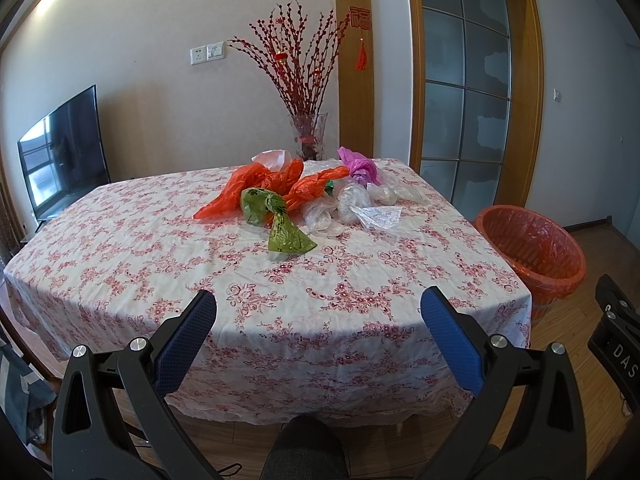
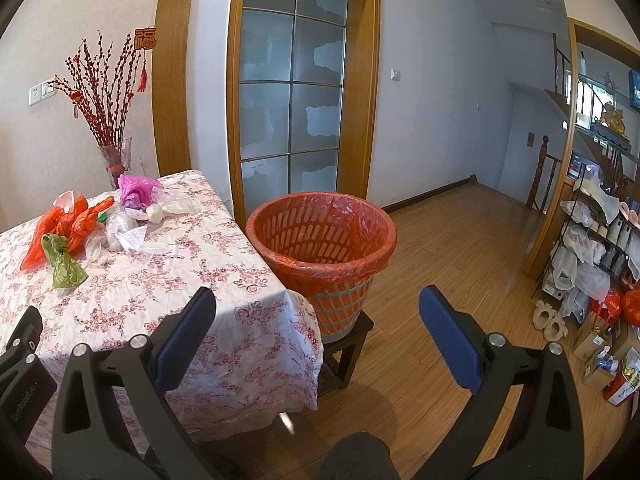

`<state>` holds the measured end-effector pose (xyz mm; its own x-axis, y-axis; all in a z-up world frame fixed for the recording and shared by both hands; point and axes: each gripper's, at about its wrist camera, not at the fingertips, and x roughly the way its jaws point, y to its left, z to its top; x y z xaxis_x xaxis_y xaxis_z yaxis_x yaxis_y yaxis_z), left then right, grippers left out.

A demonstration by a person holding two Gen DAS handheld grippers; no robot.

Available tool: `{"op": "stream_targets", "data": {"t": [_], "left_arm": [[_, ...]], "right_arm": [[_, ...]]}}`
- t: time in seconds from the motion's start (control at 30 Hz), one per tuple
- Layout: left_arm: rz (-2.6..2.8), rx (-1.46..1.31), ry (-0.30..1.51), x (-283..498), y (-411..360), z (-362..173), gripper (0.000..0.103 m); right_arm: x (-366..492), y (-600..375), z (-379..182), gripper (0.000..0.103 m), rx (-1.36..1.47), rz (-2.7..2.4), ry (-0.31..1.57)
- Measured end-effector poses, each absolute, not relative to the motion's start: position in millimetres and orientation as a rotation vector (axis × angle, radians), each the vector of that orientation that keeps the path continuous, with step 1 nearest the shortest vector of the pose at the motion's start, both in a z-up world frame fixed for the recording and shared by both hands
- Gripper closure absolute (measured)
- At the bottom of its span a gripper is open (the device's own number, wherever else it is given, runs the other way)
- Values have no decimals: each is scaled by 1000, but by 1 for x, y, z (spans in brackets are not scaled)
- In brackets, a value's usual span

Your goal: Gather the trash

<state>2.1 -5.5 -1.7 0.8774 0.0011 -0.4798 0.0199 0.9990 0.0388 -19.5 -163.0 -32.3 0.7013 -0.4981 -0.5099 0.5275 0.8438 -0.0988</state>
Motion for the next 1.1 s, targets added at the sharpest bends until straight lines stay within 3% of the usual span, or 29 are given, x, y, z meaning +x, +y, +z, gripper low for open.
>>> {"op": "stream_targets", "data": {"t": [0.63, 1.1], "left_arm": [[36, 20, 549, 26, 2, -12, 2], [97, -77, 646, 140, 52, -19, 2]], "right_arm": [[-4, -168, -44, 4, 62, -561, 597], [65, -162, -61, 4, 69, -413, 670]]}}
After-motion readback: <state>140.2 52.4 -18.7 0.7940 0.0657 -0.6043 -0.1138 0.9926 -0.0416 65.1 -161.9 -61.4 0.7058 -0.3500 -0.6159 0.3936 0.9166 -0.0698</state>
